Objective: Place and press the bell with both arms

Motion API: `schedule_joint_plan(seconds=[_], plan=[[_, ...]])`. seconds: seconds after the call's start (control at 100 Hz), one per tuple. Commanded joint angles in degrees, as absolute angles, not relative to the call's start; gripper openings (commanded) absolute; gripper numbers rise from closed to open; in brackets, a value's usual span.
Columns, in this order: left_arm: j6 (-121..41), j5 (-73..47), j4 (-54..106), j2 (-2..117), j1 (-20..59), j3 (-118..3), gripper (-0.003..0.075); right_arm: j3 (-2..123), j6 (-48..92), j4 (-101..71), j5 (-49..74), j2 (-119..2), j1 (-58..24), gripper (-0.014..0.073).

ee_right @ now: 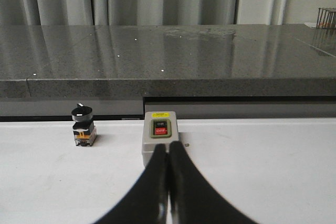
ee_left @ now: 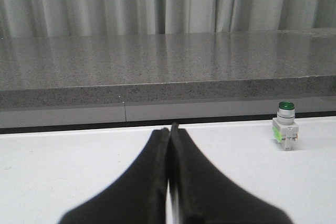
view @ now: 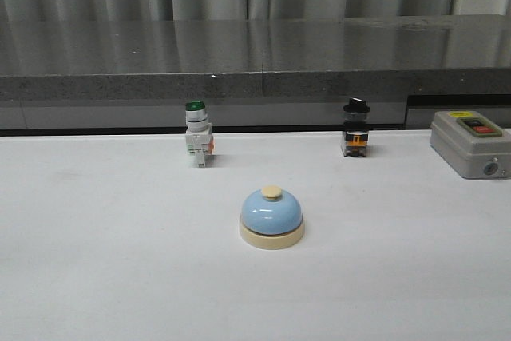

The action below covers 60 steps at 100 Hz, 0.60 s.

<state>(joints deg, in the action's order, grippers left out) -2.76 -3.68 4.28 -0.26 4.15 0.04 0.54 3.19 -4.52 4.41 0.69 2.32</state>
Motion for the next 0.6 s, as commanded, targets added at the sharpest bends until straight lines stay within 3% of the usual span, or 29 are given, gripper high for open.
schedule_joint_plan(seconds=[0.0,0.59], plan=[[-2.4,0.7,4.7,-2.1,4.0,2.5,-0.0020,-0.8,0.6,-3.7,-4.6,1.4,2.4,-0.0069],[-2.4,0.7,4.7,-2.1,4.0,2.5,-0.0020,-0.7,-0.6,-3.0,-3.5,1.4,2.4,-0.0069]])
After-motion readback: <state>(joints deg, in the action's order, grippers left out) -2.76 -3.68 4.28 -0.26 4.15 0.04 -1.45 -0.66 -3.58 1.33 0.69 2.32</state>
